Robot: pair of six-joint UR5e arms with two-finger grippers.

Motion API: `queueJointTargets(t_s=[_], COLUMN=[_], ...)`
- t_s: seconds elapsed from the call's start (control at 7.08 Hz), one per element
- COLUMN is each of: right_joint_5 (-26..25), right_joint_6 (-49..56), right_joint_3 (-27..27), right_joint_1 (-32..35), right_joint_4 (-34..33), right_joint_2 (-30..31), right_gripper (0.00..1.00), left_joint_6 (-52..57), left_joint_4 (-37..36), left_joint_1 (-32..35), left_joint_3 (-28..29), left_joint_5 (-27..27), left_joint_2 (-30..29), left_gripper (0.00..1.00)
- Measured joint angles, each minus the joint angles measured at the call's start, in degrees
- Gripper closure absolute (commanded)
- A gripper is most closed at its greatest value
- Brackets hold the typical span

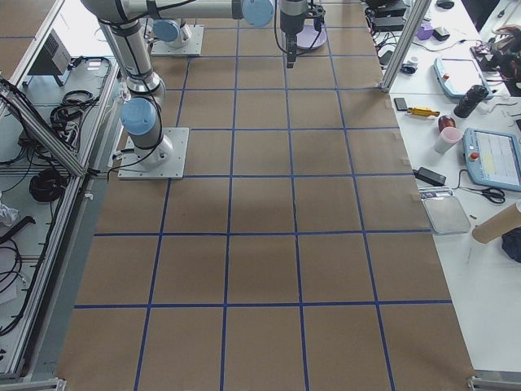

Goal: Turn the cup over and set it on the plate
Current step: 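Move the left gripper away from the white plate toward the mint-green cup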

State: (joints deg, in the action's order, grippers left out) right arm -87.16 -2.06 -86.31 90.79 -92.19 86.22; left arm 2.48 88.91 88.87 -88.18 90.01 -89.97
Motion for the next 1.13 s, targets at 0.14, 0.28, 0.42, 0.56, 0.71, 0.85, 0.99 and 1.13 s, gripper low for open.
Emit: queueJointTargets(t_s=[0.14,0.28,0.42,0.56,0.71,0.85,0.99,1.13], right_joint_5=[-0.02,-0.02,-0.03,-0.03,-0.03,-0.03,-0.03,-0.03], right_joint_6=[0.03,0.04,0.04,0.02,0.00,0.02,0.04,0.02], right_joint_3=[0.00,0.00,0.00,0.00,0.00,0.00,0.00,0.00], right_joint_1=[0.00,0.00,0.00,0.00,0.00,0.00,0.00,0.00], right_joint_4=[0.00,0.00,0.00,0.00,0.00,0.00,0.00,0.00], right_joint_2=[0.00,0.00,0.00,0.00,0.00,0.00,0.00,0.00], right_gripper=[0.00,0.00,0.00,0.00,0.00,0.00,0.00,0.00], left_joint_6=[0.16,0.22,0.09,0.04,0.19,0.45,0.50,0.57], left_joint_4=[0.07,0.17,0.28,0.27,0.14,0.08,0.07,0.08], left_joint_1=[0.00,0.00,0.03,0.06,0.06,0.07,0.06,-0.39], left_joint_3=[-0.02,-0.12,-0.24,-0.71,-1.70,-2.56,-3.01,-3.19], left_joint_5=[0.05,0.06,0.14,0.21,0.21,0.32,0.48,0.47], left_joint_2=[0.06,0.08,0.10,0.20,0.46,0.84,1.07,1.11], left_gripper=[0.00,0.00,0.00,0.00,0.00,0.00,0.00,0.00])
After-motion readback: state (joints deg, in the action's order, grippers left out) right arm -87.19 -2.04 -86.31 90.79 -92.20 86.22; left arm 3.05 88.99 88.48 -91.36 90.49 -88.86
